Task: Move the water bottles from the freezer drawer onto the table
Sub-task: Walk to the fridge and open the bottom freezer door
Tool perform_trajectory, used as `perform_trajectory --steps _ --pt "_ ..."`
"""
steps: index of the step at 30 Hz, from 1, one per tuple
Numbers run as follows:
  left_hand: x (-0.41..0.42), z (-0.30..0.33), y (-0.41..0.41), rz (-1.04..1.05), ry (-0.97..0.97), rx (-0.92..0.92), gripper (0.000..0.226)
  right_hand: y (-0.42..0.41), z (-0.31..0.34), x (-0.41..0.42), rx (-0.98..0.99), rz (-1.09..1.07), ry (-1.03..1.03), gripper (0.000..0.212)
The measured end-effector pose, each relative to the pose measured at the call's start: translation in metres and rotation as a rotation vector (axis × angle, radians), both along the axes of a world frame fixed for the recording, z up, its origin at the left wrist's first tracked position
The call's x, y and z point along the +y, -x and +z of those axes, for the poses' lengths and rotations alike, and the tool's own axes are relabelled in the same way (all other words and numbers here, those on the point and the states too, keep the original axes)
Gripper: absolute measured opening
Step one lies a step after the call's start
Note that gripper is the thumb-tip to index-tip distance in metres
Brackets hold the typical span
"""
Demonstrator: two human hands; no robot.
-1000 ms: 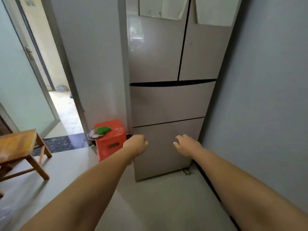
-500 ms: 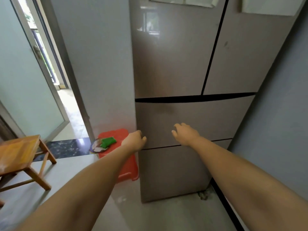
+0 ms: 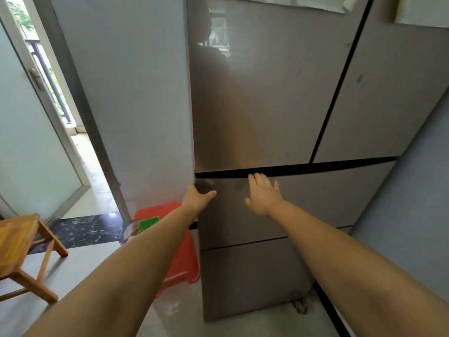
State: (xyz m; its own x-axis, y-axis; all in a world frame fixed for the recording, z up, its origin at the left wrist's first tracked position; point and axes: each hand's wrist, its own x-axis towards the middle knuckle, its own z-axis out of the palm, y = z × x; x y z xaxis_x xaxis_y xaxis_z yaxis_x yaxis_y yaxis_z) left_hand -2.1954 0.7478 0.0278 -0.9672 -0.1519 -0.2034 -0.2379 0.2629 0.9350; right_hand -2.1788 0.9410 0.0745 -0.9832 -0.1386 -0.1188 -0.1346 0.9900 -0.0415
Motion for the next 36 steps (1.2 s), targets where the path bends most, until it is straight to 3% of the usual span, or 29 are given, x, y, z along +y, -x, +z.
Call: perform_trajectory --steps 6,9,11,16,21,24,26,32,34,36 --pt "0.001 0.003 -0.003 0.002 0.105 -0.012 0.052 -0.003 0.014 0.004 -0.048 0.003 0.005 0.074" --pt "0.004 0.0 -0.025 0.041 0.176 0.016 0.035 -0.018 0.018 0.006 -0.016 0.021 0.002 0.066" --pt "0.002 -0.009 -0.046 0.067 0.119 0.069 0.034 -0.036 0.019 0.016 0.005 0.039 0.025 0.06" --pt "0.007 -0.01 -0.108 0.281 -0.291 0.117 0.041 -0.091 0.015 0.049 0.155 0.02 0.175 0.048" --pt "0.058 -0.013 -0.171 0.224 -0.282 0.136 0.033 -0.182 0.004 0.106 0.306 -0.086 0.389 0.035" --pt "0.111 -0.005 -0.189 -0.016 -0.14 0.161 0.036 -0.225 0.01 0.134 0.382 -0.206 0.493 0.034" --pt "0.154 0.008 -0.198 -0.246 0.059 0.213 0.04 -0.249 0.021 0.15 0.369 -0.236 0.483 0.042" --pt "0.306 0.045 -0.215 -0.9 0.683 0.67 0.074 -0.304 0.043 0.221 -0.055 -0.331 0.129 0.075" --pt "0.348 0.05 -0.214 -1.037 0.911 0.77 0.083 -0.317 0.041 0.25 -0.127 -0.421 0.051 0.084" --pt "0.389 0.053 -0.214 -1.093 0.982 0.805 0.085 -0.325 0.039 0.285 -0.125 -0.53 -0.012 0.08"
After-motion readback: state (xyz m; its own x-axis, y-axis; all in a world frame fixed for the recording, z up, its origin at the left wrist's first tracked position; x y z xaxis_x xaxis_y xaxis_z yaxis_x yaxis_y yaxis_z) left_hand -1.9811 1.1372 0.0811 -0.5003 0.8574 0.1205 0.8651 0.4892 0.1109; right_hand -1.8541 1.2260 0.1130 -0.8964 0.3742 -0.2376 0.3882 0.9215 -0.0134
